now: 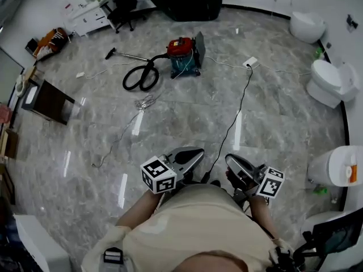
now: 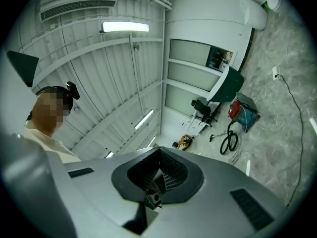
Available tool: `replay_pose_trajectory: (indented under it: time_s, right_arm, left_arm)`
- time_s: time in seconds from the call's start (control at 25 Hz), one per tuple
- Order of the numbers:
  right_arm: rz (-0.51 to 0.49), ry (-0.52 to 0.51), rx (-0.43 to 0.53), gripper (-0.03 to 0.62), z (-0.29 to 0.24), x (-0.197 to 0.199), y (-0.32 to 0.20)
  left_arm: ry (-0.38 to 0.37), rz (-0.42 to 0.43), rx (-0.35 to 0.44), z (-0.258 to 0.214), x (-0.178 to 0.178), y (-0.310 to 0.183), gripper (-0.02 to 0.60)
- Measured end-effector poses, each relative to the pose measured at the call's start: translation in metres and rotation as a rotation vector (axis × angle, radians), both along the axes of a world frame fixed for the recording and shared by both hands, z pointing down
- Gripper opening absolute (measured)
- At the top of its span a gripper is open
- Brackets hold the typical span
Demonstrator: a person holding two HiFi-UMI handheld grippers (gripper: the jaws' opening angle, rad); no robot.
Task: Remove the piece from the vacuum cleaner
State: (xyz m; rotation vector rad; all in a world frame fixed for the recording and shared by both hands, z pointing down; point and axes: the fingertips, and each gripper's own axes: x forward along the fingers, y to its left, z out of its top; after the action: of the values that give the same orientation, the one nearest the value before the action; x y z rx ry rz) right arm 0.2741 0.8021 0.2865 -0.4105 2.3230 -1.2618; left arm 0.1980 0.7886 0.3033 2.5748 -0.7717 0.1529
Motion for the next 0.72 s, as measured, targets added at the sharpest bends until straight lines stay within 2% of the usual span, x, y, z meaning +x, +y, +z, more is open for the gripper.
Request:
replay_pose_trajectory:
  time_s: [0.2,0.36,0.56,0.72]
  right_arm:
    - [-0.034,0.017,0.038,0.002,-0.005,-0.001,-0.009]
    - [-0.020,0.036,0.052,0.002,-0.005,0.004,-0.016]
    - [0.016,0.103,0.091,0.002,-0.006,-0.005,-0.036]
    - [0.035,0.128,0.076,0.002,-0.009,-0.021,-0.069]
  left_arm:
    - [-0.024,-0.017,0.000,0.003,0.003,-0.012,0.003]
    - [-0.023,-0.026,-0.007,0.011,0.001,-0.030,0.003]
    - [0.004,-0.015,-0.026,0.022,-0.015,-0.061,0.003]
    - [0.024,0.005,-0.014,0.018,-0.032,-0.099,0.003]
